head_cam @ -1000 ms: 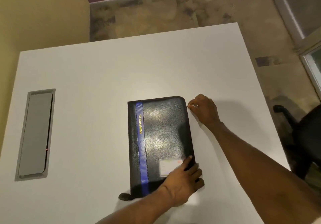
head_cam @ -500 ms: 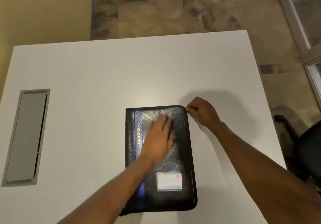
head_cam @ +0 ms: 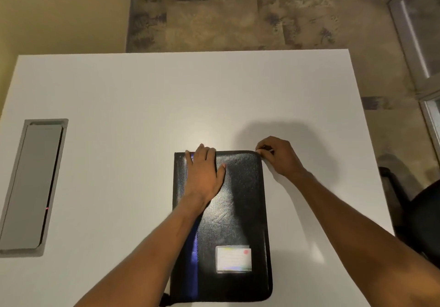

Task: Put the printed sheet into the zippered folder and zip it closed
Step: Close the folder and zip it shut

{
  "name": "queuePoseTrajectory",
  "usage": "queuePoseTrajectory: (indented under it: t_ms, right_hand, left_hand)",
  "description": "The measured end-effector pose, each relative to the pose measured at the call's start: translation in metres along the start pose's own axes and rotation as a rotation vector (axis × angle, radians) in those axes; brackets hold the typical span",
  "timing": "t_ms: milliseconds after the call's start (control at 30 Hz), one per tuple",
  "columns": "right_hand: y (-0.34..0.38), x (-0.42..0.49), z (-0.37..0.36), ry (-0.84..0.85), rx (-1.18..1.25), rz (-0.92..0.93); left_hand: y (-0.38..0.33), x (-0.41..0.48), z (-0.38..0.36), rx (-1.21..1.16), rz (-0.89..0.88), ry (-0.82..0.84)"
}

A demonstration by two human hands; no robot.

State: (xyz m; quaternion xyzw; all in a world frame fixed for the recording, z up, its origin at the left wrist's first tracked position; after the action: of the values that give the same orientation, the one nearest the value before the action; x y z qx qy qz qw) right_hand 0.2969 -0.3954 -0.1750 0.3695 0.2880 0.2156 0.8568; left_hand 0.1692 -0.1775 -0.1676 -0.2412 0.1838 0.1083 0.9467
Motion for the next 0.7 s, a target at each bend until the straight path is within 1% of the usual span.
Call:
queuePoseTrajectory:
  t_ms: [167,333,500,633,700]
  right_hand:
    - [0.009,0.02,0.001,0.075,-0.024,0.025]
    - [0.025,0.049,-0.003,0.236,-0.064,0.046]
    - [0.052,0.08,-0.026,0.347,-0.088,0.08]
    - [0.068,0.094,-0.046,0.383,-0.075,0.089]
    - [0.073,0.099,-0.052,0.384,-0.081,0.089]
  left_hand:
    - [-0.001,-0.002,-0.001,-0.072,0.012,-0.029]
    - [-0.004,-0.003,-0.003,-0.106,-0.007,-0.044]
    - [-0.003,-0.002,-0.004,-0.122,0.007,-0.064]
    - [0.005,-0.004,-0.002,-0.117,-0.017,-0.053]
    - [0.02,-0.008,0.002,-0.079,0.054,-0.114]
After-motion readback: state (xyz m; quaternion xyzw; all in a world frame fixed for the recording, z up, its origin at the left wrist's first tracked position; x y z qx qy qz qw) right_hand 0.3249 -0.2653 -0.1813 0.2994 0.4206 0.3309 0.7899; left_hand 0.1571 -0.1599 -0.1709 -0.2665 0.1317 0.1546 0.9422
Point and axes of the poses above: each hand's wrist, its own x-axis towards the middle knuckle, its own z-axis out of the back of the hand, y = z × x, the point moved 3 cm from there along x, towards the middle knuckle, and after that the axes turned 11 degrees about y, right-handed, at the moved point
